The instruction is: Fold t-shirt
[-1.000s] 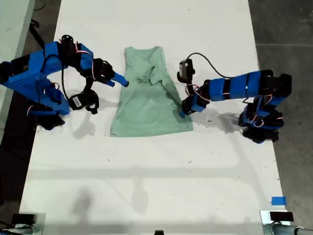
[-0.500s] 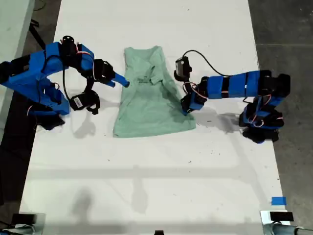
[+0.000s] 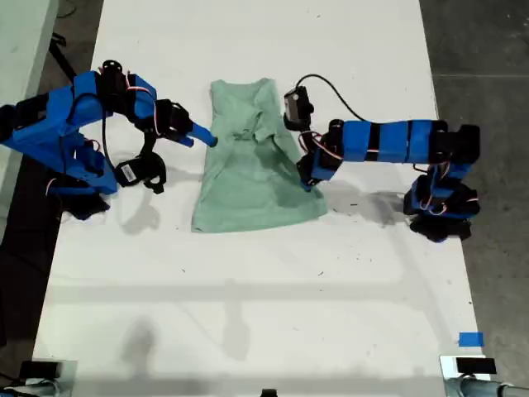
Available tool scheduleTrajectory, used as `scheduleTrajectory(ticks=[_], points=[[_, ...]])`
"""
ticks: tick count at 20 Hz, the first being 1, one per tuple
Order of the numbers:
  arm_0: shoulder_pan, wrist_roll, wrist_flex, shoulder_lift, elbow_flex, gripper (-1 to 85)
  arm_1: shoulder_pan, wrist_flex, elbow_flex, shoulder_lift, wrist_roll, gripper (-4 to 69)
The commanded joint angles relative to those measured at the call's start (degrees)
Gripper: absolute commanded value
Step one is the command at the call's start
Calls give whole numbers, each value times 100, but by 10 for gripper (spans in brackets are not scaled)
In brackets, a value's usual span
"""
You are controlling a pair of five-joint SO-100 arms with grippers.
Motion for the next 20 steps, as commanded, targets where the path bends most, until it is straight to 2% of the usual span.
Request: scheduleTrajectory(ticks=[1,4,6,8,12,14,15,16,20], points=[[62,-35,-105,229,-18,259,-202,703,-1670,-580,343,31],[53,-35,-105,316,53,258,-343,1213,-3182,-1591,721,31],[35,-44,-97,404,141,258,-369,1336,-3850,-2092,1028,31],[26,-53,-105,439,193,258,-378,1099,-4008,-2329,1389,32],[44,-62,-141,448,237,258,-360,229,-3964,-2663,2083,35],[44,-62,-105,475,255,258,-413,-255,-3964,-2839,2294,95],[44,-62,-105,510,290,258,-439,-475,-3964,-2848,2312,263],[44,-70,-105,562,334,257,-466,-580,-4025,-2839,2232,335],[26,-70,-114,721,466,254,-334,-316,-4122,-2285,2048,274]])
